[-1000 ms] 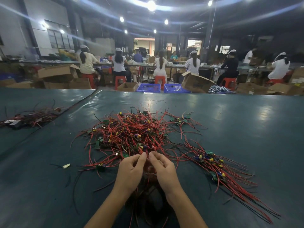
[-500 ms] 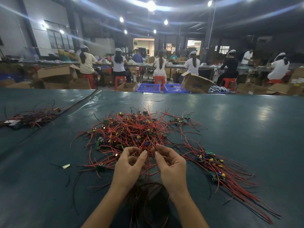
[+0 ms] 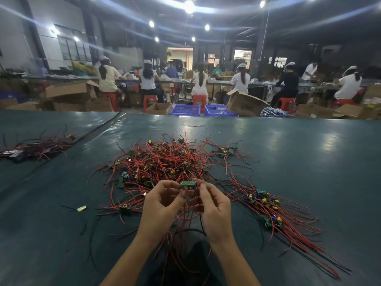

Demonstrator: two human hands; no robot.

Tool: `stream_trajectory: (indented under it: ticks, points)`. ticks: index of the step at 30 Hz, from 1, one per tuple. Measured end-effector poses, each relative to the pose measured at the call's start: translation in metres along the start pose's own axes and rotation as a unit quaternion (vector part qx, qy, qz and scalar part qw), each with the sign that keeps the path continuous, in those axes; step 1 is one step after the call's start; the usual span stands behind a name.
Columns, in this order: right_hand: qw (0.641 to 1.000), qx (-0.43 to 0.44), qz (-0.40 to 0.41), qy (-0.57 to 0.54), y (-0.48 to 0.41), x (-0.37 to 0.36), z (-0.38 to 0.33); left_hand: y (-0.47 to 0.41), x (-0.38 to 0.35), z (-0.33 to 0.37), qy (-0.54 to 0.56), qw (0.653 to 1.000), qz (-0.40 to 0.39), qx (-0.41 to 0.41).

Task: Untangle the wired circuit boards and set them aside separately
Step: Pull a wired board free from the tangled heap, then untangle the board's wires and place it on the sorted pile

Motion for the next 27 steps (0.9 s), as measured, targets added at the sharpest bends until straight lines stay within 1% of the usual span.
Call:
stream_trajectory:
  ticks: [2, 4, 7, 9, 11, 13, 14, 15, 16, 19, 21, 23, 25, 27]
  points:
    - [1.0, 0.009, 0.002, -0.002, 0.0, 0.001, -0.004, 0.0, 0.0, 0.002, 0.026, 1.0, 0.005, 0.001]
    - [1.0, 0.013, 0.007, 0.01, -0.001, 0.002, -0.004, -0.001, 0.002, 0.003, 0.047, 0.999, 0.009, 0.019]
    - [1.0, -0.008, 0.018, 0.01, -0.005, 0.006, -0.002, -0.004, 0.007, -0.002, 0.104, 0.991, 0.024, 0.085]
    - [0.997, -0.071, 0.025, -0.019, -0.007, 0.008, 0.006, -0.004, 0.002, -0.01, 0.167, 0.973, -0.001, 0.16]
    - [0.986, -0.159, 0.021, -0.045, -0.005, 0.007, 0.019, 0.001, -0.01, -0.019, 0.239, 0.936, -0.053, 0.252]
    - [0.972, -0.225, 0.012, -0.061, 0.0, 0.005, 0.03, 0.008, -0.017, -0.02, 0.273, 0.911, -0.099, 0.293]
    - [0.966, -0.249, 0.008, -0.068, 0.002, 0.004, 0.033, 0.009, -0.018, -0.02, 0.277, 0.909, -0.111, 0.291]
    - [0.96, -0.269, 0.005, -0.074, 0.004, 0.004, 0.035, 0.01, -0.019, -0.018, 0.272, 0.914, -0.114, 0.279]
    - [0.955, -0.285, 0.001, -0.078, 0.005, 0.003, 0.037, 0.009, -0.017, -0.017, 0.255, 0.927, -0.107, 0.254]
    - [0.946, -0.317, -0.008, -0.071, 0.008, 0.002, 0.041, 0.004, -0.008, -0.011, 0.159, 0.973, -0.06, 0.157]
    - [0.934, -0.347, -0.02, -0.082, 0.012, -0.001, 0.045, 0.0, -0.001, -0.01, 0.083, 0.99, -0.011, 0.111]
    - [0.915, -0.388, -0.035, -0.107, 0.019, -0.006, 0.049, -0.002, 0.001, -0.007, 0.025, 0.997, 0.012, 0.075]
    - [0.894, -0.426, -0.051, -0.127, 0.026, -0.011, 0.05, -0.001, -0.003, -0.002, -0.024, 0.999, -0.007, 0.038]
    - [0.876, -0.455, -0.059, -0.152, 0.031, -0.015, 0.05, 0.003, -0.006, 0.0, -0.044, 0.998, -0.032, 0.022]
Point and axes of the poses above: each hand's wrist, its own y-axis away from the middle knuckle, its own x-axis out of the back of the hand, z = x × y, the point moved 10 cm from there along -y, towards the middle knuckle, and after that the axes turned 15 degrees about z, right-handed, at the moved point
